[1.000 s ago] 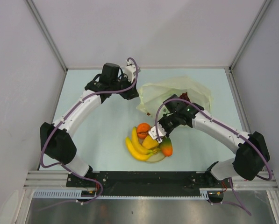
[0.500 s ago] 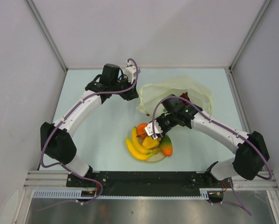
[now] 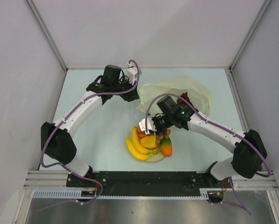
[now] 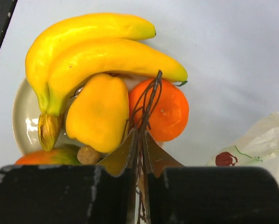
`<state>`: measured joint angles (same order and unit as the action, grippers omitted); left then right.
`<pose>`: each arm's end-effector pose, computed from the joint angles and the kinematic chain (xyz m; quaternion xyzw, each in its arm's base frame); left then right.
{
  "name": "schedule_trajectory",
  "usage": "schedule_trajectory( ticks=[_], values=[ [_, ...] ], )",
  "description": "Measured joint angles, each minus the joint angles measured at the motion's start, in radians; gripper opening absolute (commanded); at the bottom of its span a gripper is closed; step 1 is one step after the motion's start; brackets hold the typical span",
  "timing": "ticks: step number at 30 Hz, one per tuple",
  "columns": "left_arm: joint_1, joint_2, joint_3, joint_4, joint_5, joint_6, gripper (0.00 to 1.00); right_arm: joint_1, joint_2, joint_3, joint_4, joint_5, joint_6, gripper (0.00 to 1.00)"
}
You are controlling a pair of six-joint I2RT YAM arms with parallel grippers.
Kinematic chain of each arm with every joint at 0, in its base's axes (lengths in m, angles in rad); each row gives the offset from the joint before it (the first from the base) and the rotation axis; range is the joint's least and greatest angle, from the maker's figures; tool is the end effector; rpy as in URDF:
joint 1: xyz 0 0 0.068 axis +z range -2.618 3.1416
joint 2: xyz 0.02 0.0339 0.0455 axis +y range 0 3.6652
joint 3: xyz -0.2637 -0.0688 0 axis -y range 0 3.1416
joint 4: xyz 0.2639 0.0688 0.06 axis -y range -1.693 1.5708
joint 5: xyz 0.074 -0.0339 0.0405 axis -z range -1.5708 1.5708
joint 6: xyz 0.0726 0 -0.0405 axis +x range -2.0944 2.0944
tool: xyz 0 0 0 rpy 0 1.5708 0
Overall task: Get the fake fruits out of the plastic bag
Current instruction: Place the fake fruit on the plate, then take out the fake fruit from the plastic bag.
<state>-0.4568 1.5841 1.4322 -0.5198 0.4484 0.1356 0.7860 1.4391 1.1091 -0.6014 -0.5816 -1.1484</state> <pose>0.3474 -0.2058 0.3098 0.3487 0.8117 -0.2654 0.3862 0.2084 0.2651 0.2381 -0.7999 0.4420 0.2135 0.3452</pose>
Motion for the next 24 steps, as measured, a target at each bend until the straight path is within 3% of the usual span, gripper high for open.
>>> schedule_trajectory(
  ticks=[7, 10, 17, 21, 24],
  values=[
    [-0.008, 0.0, 0.0, 0.002, 0.0, 0.004, 0.27, 0.014, 0.006, 0.0, 0.045, 0.007, 0.068, 0.11],
    [-0.009, 0.0, 0.0, 0.002, 0.0, 0.004, 0.27, 0.018, 0.006, 0.0, 0.057, 0.008, 0.099, 0.2],
    [-0.012, 0.0, 0.0, 0.002, 0.0, 0.004, 0.27, 0.018, -0.043, -0.007, 0.127, 0.026, 0.236, 0.56],
    [-0.012, 0.001, 0.018, 0.0, 0.0, 0.003, 0.26, -0.014, -0.162, -0.01, 0.212, 0.084, 0.377, 0.59],
    [-0.013, 0.001, 0.035, 0.005, 0.002, 0.003, 0.25, -0.108, -0.236, -0.01, 0.266, 0.12, 0.463, 0.56]
  ],
)
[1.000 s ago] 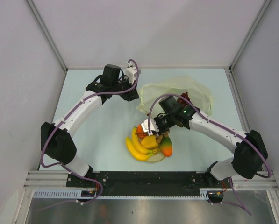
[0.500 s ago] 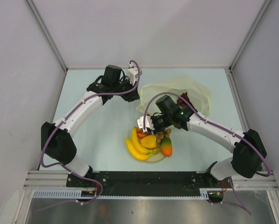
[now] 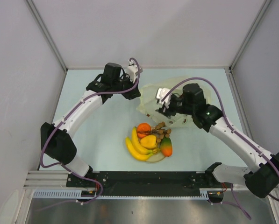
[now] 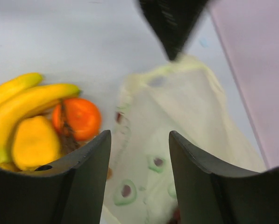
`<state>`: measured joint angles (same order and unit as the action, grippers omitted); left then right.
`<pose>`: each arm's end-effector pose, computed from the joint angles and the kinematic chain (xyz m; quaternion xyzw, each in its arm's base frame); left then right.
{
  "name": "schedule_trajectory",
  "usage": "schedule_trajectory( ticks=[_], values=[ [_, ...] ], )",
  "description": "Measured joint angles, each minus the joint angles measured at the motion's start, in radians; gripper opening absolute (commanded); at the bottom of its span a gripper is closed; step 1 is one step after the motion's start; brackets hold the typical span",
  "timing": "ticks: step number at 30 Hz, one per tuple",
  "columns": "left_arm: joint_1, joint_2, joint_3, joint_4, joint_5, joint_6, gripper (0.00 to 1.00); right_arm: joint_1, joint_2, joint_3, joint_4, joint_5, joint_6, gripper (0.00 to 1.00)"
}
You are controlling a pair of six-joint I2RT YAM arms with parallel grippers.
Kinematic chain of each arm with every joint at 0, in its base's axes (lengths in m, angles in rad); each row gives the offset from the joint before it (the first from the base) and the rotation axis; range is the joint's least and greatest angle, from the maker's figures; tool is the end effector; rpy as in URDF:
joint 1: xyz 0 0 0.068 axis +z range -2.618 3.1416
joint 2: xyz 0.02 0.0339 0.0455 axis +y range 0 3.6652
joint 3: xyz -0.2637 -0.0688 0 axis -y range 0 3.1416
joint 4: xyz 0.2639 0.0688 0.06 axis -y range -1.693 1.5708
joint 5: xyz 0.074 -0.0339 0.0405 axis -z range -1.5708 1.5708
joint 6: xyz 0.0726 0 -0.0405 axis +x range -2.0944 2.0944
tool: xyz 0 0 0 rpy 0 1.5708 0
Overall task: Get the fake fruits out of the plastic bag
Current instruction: Take out the fake fruit from the plastic bag.
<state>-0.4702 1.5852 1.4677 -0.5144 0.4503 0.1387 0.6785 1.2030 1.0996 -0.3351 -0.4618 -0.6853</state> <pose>0.3471 -0.2118 0.3235 0.3569 0.7991 -0.2691 0.4021 0.2286 0.2258 0.3330 -0.6131 0.5605 0.1914 0.5228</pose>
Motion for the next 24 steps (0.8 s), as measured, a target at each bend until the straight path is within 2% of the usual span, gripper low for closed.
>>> schedule_trajectory(
  ticks=[3, 5, 7, 10, 11, 14, 18, 20, 23, 24],
  values=[
    [-0.004, 0.0, 0.001, 0.004, 0.006, -0.004, 0.23, -0.107, -0.017, 0.002, 0.011, 0.049, 0.032, 0.51],
    [-0.013, 0.0, 0.001, 0.006, 0.009, -0.008, 0.22, -0.139, 0.01, 0.002, -0.009, 0.079, 0.027, 0.44],
    [-0.028, 0.0, 0.0, 0.011, 0.013, -0.009, 0.19, -0.153, 0.068, 0.003, -0.037, 0.106, 0.005, 0.41],
    [-0.068, -0.003, -0.003, 0.02, 0.03, -0.017, 0.13, -0.171, 0.188, 0.002, -0.075, 0.159, -0.015, 0.41],
    [-0.079, -0.005, -0.006, 0.024, 0.035, -0.02, 0.12, -0.18, 0.231, 0.002, -0.077, 0.188, -0.017, 0.46],
    [-0.114, -0.014, -0.021, 0.032, 0.056, -0.032, 0.12, -0.211, 0.338, 0.0, -0.058, 0.29, -0.012, 0.48],
    [-0.135, -0.017, -0.034, 0.04, 0.069, -0.042, 0.35, -0.248, 0.418, -0.002, -0.002, 0.397, -0.011, 0.49],
    [-0.135, -0.018, -0.034, 0.041, 0.057, -0.053, 0.39, -0.258, 0.432, -0.002, 0.023, 0.436, -0.015, 0.48],
    [-0.135, -0.024, -0.034, 0.04, 0.015, -0.057, 0.56, -0.262, 0.451, -0.002, 0.054, 0.485, -0.034, 0.48],
    [-0.135, -0.029, -0.034, 0.04, -0.01, -0.054, 0.66, -0.267, 0.457, -0.002, 0.058, 0.501, -0.042, 0.5]
  ],
)
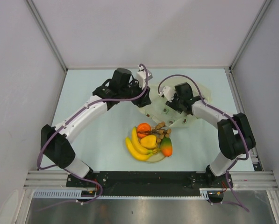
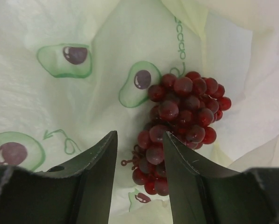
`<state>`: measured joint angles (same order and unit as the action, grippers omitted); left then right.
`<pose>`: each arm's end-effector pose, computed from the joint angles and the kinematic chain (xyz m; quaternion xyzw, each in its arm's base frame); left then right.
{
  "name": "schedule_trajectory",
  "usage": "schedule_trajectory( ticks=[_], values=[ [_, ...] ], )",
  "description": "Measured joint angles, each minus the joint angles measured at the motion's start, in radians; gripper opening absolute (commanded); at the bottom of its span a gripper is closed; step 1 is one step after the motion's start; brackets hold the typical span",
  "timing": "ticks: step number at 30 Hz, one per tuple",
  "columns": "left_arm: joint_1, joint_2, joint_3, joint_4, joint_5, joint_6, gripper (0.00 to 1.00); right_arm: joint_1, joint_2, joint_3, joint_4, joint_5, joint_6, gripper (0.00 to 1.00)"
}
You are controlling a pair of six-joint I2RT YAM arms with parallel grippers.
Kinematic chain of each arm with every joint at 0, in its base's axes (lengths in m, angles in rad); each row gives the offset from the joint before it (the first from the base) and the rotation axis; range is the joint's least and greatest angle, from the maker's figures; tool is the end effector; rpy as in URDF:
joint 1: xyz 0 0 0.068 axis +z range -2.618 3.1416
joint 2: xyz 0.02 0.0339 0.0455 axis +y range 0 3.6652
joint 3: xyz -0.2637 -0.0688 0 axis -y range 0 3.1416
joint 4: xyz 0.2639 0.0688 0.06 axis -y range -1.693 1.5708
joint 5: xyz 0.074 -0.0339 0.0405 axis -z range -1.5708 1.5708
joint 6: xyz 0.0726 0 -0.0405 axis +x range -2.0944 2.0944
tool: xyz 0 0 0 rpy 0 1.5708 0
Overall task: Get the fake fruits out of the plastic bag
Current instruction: Take out the fake fruit from the plastic bag.
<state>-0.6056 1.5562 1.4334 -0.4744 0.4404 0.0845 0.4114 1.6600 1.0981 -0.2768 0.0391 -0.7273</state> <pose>0.3120 -0.2537 0.3259 0.3879 0.7771 -0.3041 0.3914 0.3648 0.1561 0.1773 -0.4974 0.7901 -0.0743 0.3505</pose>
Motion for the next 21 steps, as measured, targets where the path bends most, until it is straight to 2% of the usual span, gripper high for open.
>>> schedule_trajectory(
  ticks=[4, 10, 12, 13, 15, 16, 17, 18, 19, 20, 21],
  values=[
    [0.0, -0.012, 0.008, -0.002, -0.13, 0.002, 0.73, -0.027, 0.015, 0.0, 0.003, 0.036, 0.003, 0.65],
    [-0.002, 0.018, 0.032, 0.002, -0.159, -0.016, 0.74, -0.074, 0.058, 0.0, 0.037, 0.098, -0.008, 0.66],
    [-0.006, 0.047, 0.033, 0.003, -0.159, -0.025, 0.68, -0.074, 0.086, 0.0, 0.056, 0.114, -0.025, 0.6],
    [-0.009, 0.064, 0.033, 0.003, -0.161, -0.028, 0.65, -0.074, 0.103, 0.0, 0.068, 0.121, -0.035, 0.5],
    [-0.013, 0.097, 0.033, 0.003, -0.17, -0.032, 0.51, -0.076, 0.124, -0.001, 0.078, 0.128, -0.056, 0.38],
    [-0.014, 0.117, 0.033, 0.002, -0.175, -0.03, 0.45, -0.076, 0.132, -0.002, 0.087, 0.129, -0.069, 0.26],
    [-0.014, 0.133, 0.033, 0.0, -0.177, -0.031, 0.31, -0.077, 0.139, -0.002, 0.096, 0.129, -0.08, 0.2],
    [-0.014, 0.146, 0.033, 0.0, -0.18, -0.034, 0.23, -0.079, 0.143, -0.002, 0.105, 0.129, -0.095, 0.15],
    [-0.015, 0.159, 0.034, -0.001, -0.184, -0.034, 0.15, -0.082, 0.143, -0.002, 0.112, 0.129, -0.114, 0.0],
    [-0.015, 0.171, 0.035, -0.003, -0.187, -0.032, 0.0, -0.084, 0.143, -0.002, 0.12, 0.129, -0.128, 0.0],
    [-0.015, 0.181, 0.039, -0.005, -0.19, -0.031, 0.0, -0.087, 0.143, -0.002, 0.13, 0.127, -0.146, 0.0]
  ],
)
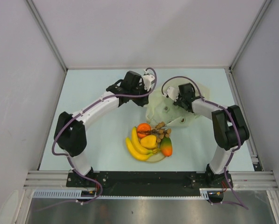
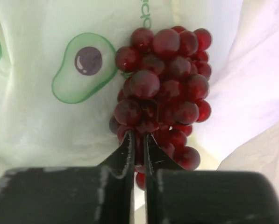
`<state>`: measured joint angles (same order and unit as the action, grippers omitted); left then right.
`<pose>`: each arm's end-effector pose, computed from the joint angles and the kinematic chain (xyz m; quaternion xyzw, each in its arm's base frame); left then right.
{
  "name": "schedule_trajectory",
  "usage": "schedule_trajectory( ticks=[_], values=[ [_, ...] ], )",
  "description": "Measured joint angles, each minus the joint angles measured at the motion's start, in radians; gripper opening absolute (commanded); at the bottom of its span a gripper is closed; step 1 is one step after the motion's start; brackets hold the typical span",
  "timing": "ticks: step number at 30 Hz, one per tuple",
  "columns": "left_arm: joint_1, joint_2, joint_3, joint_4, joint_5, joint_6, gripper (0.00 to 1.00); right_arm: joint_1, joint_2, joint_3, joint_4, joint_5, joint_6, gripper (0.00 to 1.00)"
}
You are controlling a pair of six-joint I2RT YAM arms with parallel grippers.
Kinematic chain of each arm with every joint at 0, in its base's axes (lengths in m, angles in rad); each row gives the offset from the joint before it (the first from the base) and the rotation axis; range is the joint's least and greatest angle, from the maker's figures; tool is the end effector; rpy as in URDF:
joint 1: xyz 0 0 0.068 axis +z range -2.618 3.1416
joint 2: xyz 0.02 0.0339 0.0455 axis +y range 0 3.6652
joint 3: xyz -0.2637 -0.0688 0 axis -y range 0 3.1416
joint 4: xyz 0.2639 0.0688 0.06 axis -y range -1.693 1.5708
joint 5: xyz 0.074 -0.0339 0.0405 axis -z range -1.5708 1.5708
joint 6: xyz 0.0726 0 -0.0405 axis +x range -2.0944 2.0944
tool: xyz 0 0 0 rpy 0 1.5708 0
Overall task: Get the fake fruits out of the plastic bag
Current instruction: Take out the fake fruit from the plastic bag.
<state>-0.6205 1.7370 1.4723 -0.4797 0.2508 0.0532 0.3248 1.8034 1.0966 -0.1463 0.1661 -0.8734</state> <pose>0.3477 -0.2706 0.2646 0.3477 0.8410 -0.2215 0.3504 0.3983 0.1214 0.1347 -0.5021 0.7870 -0.1696 0.3159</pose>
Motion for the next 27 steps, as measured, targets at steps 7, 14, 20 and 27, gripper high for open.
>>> schedule_trajectory(
  ticks=[7, 14, 20, 27],
  values=[
    [0.0, 0.058, 0.13, -0.006, -0.017, 0.008, 0.0, 0.002, 0.005, 0.087, -0.063, -0.082, -0.014, 0.0],
    [0.006, 0.153, 0.363, 0.0, -0.076, 0.05, 0.0, 0.05, 0.001, 0.292, -0.122, -0.218, 0.082, 0.0],
    [0.032, 0.177, 0.465, 0.017, -0.171, 0.098, 0.0, 0.085, -0.047, 0.375, -0.233, -0.312, 0.15, 0.0],
    [0.112, 0.196, 0.495, 0.044, -0.201, 0.118, 0.34, 0.134, -0.221, 0.377, -0.414, -0.387, 0.174, 0.0]
  ],
)
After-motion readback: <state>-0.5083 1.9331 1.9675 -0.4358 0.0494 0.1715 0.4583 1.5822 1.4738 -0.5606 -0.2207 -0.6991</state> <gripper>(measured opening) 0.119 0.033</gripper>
